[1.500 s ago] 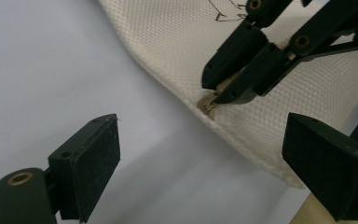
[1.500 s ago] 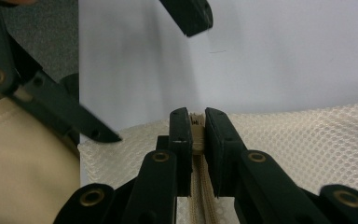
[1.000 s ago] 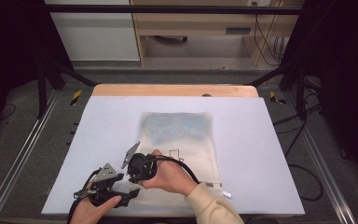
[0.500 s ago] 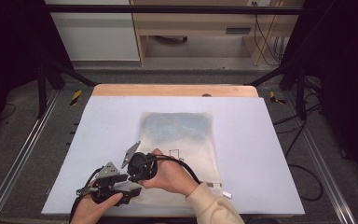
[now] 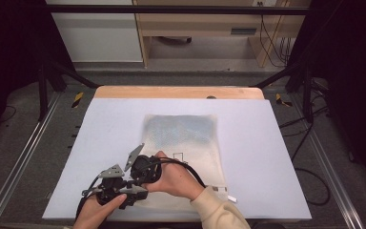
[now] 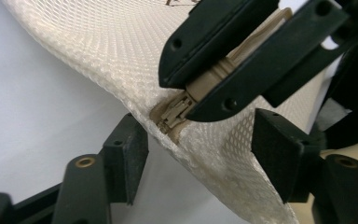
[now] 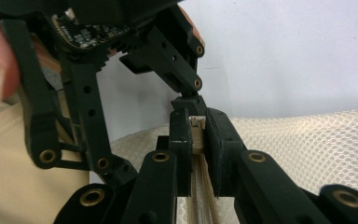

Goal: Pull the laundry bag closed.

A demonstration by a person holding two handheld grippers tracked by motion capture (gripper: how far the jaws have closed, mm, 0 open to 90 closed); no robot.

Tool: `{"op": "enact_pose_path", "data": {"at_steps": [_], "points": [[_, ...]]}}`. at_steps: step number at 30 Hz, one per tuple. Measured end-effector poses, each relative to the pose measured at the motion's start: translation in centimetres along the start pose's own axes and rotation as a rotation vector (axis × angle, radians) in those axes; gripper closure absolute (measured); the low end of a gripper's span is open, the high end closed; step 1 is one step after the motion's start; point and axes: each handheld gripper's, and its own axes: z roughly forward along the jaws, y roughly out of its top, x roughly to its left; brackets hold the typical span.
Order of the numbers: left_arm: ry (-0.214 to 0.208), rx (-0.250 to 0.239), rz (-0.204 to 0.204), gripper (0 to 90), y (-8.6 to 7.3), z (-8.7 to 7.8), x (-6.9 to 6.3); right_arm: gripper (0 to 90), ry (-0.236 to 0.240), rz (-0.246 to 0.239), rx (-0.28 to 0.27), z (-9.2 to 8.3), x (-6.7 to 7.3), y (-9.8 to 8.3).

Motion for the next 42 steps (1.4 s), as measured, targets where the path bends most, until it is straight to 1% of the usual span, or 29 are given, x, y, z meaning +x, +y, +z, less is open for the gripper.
{"op": "enact_pose_path", "data": {"at_steps": [1, 3, 4, 7, 9, 11, 15, 19, 22, 24, 27, 29, 30, 31, 35, 38, 42], "points": [[-0.018, 0.001, -0.011, 37.6, 0.0, 0.0, 0.2, 81.6, 0.000, 0.004, 0.002, 0.0, 0.0, 0.0], [-0.062, -0.001, -0.032, 43.0, 0.0, 0.0, 0.5, 81.6, 0.000, 0.000, -0.002, -0.1, -0.1, 0.0], [-0.077, -0.006, -0.046, 43.8, 0.0, 0.0, 0.6, 81.6, 0.000, 0.003, -0.005, -0.1, -0.1, 0.0], [-0.082, -0.011, -0.049, 44.8, 0.0, 0.1, 0.8, 81.6, -0.001, 0.000, -0.006, -0.2, -0.1, 0.0], [-0.105, -0.021, -0.055, 45.4, 0.0, 0.2, 0.9, 81.6, -0.001, 0.005, -0.007, -0.2, -0.1, 0.0], [-0.117, -0.029, -0.064, 45.8, 0.1, 0.4, 1.0, 81.6, -0.002, 0.004, -0.005, -0.2, -0.1, 0.0], [-0.112, -0.030, -0.059, 50.6, 0.2, 0.5, 1.2, 81.6, -0.002, 0.009, -0.008, -0.3, -0.1, 0.0], [-0.120, -0.024, -0.061, 57.2, 0.1, 0.6, 1.4, 81.6, -0.002, 0.010, -0.004, -0.3, -0.1, 0.0], [-0.113, -0.020, -0.057, 62.4, 0.2, 0.7, 1.5, 81.6, -0.003, 0.012, -0.002, -0.2, -0.1, 0.0], [-0.107, -0.020, -0.053, 65.2, 0.2, 0.8, 1.4, 81.6, -0.002, 0.006, -0.004, -0.3, -0.1, -0.1], [-0.099, -0.009, -0.041, 69.4, 0.2, 0.9, 1.3, 81.6, -0.002, 0.014, -0.007, -0.3, -0.1, -0.1], [-0.097, -0.009, -0.038, 70.0, 0.2, 0.9, 1.3, 81.6, -0.001, 0.012, -0.004, -0.3, -0.2, -0.1], [-0.093, -0.008, -0.035, 71.8, 0.2, 1.0, 1.3, 81.6, 0.000, 0.008, -0.008, -0.2, -0.2, -0.1], [-0.083, -0.012, -0.030, 72.7, 0.2, 0.9, 1.3, 81.6, -0.003, 0.005, -0.004, -0.2, -0.2, -0.1], [-0.082, -0.017, -0.025, 76.5, 0.2, 0.9, 1.2, 81.6, -0.006, 0.007, -0.008, -0.3, -0.3, -0.2], [-0.072, -0.016, -0.017, 79.3, 0.2, 0.9, 1.2, 81.6, -0.002, 0.002, -0.009, -0.4, -0.5, -0.4], [-0.065, -0.016, -0.018, 81.7, 0.3, 0.9, 1.2, 81.6, -0.002, 0.003, -0.008, -0.4, -0.5, -0.4]]}}
